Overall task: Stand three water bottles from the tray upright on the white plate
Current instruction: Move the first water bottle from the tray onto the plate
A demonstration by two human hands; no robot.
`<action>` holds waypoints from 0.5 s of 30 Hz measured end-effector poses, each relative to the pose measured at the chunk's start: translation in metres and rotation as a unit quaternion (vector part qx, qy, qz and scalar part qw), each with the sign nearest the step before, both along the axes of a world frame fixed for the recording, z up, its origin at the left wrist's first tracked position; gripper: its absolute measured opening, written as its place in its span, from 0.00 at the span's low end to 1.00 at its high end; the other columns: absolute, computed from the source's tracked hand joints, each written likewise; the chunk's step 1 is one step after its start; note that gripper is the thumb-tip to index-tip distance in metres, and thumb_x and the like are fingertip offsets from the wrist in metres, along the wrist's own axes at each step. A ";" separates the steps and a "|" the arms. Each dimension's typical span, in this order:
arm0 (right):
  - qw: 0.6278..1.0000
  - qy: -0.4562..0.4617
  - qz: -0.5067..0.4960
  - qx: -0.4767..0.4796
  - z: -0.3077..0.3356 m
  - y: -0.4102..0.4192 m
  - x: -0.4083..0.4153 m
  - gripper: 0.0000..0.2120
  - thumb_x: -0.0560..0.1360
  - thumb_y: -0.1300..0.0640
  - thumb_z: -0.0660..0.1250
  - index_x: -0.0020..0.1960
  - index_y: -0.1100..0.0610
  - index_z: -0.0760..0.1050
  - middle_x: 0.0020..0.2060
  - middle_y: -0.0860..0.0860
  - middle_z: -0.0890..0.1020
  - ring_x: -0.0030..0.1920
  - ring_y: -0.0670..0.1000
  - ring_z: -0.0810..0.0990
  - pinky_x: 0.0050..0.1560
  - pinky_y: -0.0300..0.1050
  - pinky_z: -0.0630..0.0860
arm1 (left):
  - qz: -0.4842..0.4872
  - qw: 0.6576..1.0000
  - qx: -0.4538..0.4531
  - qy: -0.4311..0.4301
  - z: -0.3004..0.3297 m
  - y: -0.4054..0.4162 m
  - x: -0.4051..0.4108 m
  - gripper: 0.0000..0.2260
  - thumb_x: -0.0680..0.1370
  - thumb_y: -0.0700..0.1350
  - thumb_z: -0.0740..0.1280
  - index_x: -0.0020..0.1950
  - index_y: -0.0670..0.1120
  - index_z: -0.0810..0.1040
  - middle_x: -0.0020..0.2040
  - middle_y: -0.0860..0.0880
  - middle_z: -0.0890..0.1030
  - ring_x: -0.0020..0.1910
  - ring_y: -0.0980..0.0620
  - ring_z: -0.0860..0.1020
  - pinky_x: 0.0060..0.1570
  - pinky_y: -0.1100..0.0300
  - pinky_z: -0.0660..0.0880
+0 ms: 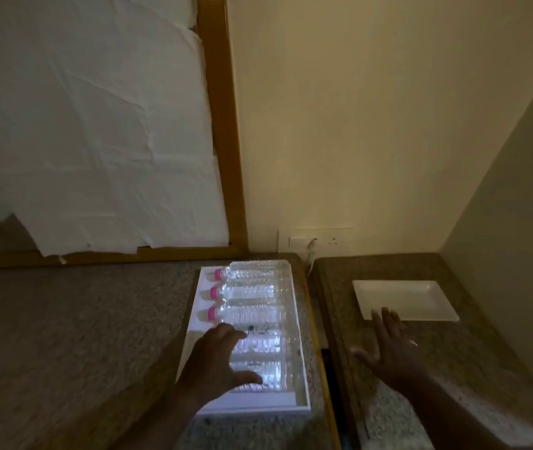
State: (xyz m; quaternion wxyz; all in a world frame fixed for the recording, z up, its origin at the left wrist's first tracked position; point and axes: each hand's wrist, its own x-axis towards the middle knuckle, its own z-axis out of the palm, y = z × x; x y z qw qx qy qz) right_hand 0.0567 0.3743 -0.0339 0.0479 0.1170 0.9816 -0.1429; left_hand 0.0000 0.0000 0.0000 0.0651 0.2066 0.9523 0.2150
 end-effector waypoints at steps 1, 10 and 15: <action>1.000 -0.026 -0.013 -0.008 -0.007 0.003 0.005 0.52 0.66 0.20 0.47 0.79 0.50 0.40 0.80 0.55 0.44 0.79 0.57 0.44 0.73 0.64 0.59 | -0.018 0.999 -0.025 -0.015 -0.004 -0.001 0.003 0.45 0.58 0.80 0.63 0.68 0.56 0.71 0.65 0.56 0.73 0.64 0.54 0.71 0.59 0.60 0.68; 0.994 -0.092 -0.003 0.061 -0.055 0.018 0.033 0.54 0.62 0.20 0.31 0.79 0.51 0.46 0.80 0.56 0.48 0.78 0.60 0.46 0.76 0.62 0.53 | 0.001 0.992 -0.100 -0.077 -0.011 -0.010 0.016 0.34 0.68 0.58 0.75 0.71 0.55 0.66 0.67 0.54 0.74 0.63 0.54 0.73 0.55 0.65 0.71; 0.996 -0.061 0.002 0.067 -0.070 0.021 0.037 0.54 0.63 0.21 0.27 0.79 0.51 0.43 0.80 0.58 0.45 0.78 0.60 0.43 0.76 0.62 0.46 | 0.025 0.995 -0.030 -0.093 0.041 -0.011 0.007 0.34 0.59 0.62 0.79 0.62 0.62 0.72 0.52 0.65 0.75 0.46 0.64 0.74 0.36 0.74 0.69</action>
